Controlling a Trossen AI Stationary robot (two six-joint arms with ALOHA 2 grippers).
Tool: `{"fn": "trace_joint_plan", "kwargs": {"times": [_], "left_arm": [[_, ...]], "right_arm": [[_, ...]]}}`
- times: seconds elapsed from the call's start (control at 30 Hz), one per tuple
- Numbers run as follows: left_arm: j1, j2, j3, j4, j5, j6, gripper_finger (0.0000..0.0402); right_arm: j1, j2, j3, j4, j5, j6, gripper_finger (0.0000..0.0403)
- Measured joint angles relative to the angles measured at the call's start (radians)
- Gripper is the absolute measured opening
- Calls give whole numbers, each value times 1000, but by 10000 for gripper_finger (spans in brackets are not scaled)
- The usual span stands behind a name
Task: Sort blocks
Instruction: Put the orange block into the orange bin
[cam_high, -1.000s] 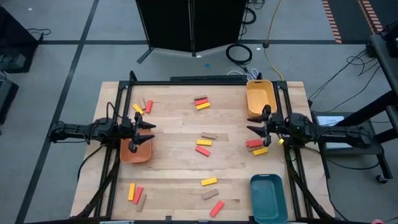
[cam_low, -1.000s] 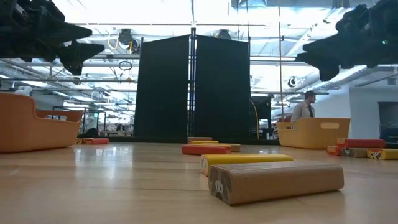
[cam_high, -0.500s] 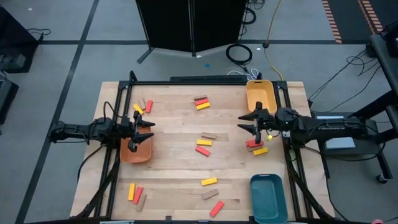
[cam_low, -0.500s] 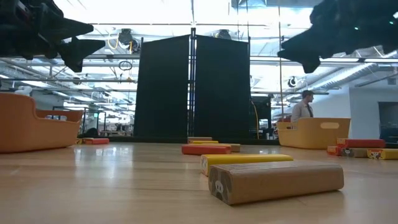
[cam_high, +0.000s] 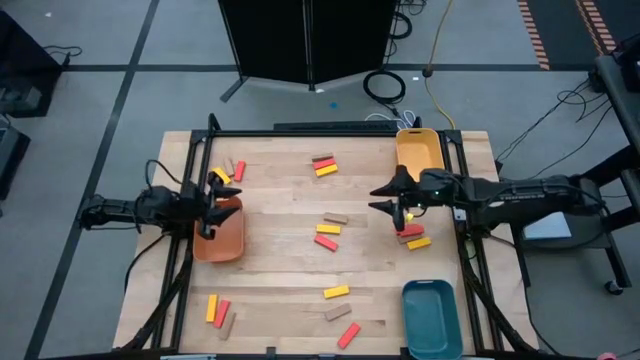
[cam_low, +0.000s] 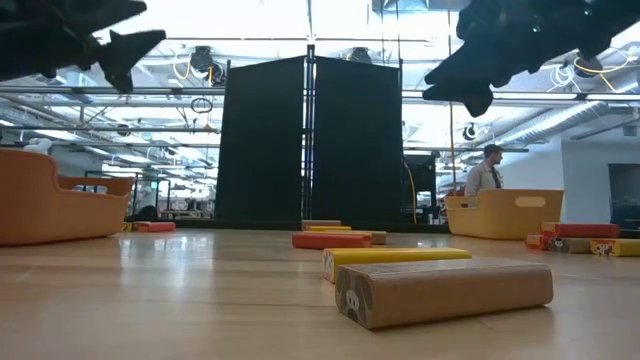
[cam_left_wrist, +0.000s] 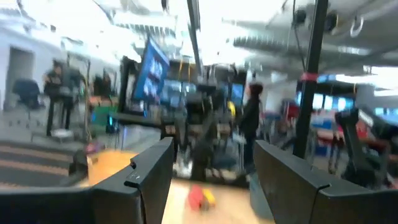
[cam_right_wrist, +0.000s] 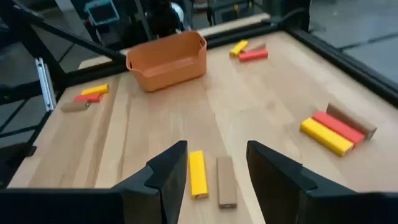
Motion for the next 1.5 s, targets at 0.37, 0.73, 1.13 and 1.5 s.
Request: {"fn": "trace_joint_plan", "kwargs": {"times": [0.37,0.73,1.13,1.5], "left_arm": [[0,330,240,-122,-10,53,219],[0,944,754,-375,-8,257,219],[17,1457,1136,-547,50,389,219],[59,1835,1371,-413,139,381,219]], "right_arm": [[14,17,127,-278,0,28,160],[15,16,156,-530,-61,6,160],[62,15,156,-861,-101,49,160],[127,15,156,-949,-97,94,160]]}}
